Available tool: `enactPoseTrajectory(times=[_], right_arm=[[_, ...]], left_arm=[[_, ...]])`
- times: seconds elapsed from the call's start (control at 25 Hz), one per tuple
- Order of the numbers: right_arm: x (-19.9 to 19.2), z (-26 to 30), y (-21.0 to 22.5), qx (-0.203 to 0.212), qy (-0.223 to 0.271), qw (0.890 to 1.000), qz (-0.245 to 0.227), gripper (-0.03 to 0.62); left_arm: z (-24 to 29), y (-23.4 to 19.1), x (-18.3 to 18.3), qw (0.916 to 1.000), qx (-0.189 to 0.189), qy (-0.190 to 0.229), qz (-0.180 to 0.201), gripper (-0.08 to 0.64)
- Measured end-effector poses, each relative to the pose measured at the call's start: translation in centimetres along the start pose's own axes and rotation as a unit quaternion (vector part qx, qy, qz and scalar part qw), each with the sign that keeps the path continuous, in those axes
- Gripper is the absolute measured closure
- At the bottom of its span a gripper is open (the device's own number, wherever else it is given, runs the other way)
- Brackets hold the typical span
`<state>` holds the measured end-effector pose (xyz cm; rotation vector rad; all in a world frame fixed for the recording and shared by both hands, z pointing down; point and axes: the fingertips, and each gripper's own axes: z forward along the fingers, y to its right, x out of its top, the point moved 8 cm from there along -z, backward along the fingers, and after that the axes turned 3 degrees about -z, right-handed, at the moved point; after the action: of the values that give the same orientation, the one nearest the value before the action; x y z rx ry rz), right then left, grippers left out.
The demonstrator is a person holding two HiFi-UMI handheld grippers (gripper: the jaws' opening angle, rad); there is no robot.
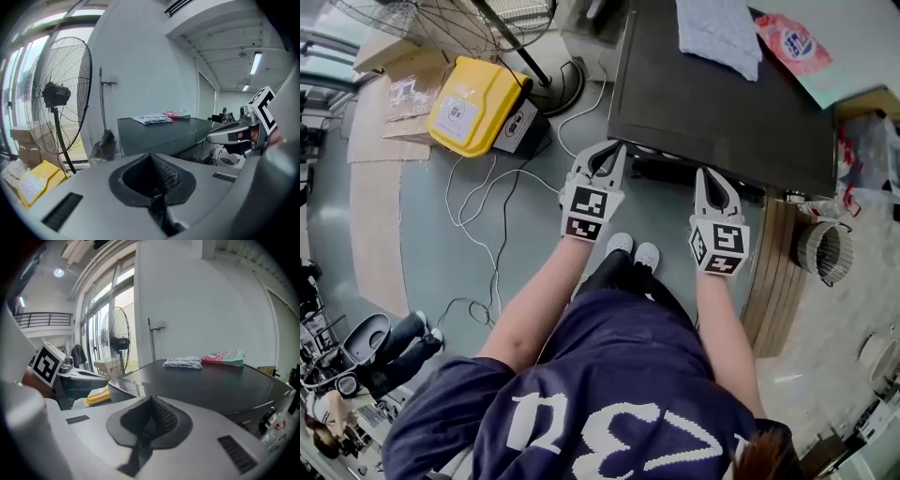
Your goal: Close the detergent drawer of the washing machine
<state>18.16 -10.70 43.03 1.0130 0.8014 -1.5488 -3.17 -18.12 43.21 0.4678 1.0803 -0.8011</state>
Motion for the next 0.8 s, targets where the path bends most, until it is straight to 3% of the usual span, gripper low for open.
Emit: enactPoseTrajectory(times=[0.36,0.56,0.8], right_arm=[[7.0,-5.7,0.9,-0.007,0.091,0.996,-0.017,0.575],[11.5,-9.3,1.2,0.001,0.143,0.990,0.013,0.577],[15.6,-13.1,0.7,0.000,0.182,0.983,-0.028,0.577]], left_arm=[[-4.7,0.9,6.8,0.9965,0.019,0.081,0.005,0.540],[-8.2,1.6,11.4,0.9922,0.025,0.120,0.026,0.540],[-11.7,2.5,14.7,0.9881,0.035,0.146,0.033,0.540]])
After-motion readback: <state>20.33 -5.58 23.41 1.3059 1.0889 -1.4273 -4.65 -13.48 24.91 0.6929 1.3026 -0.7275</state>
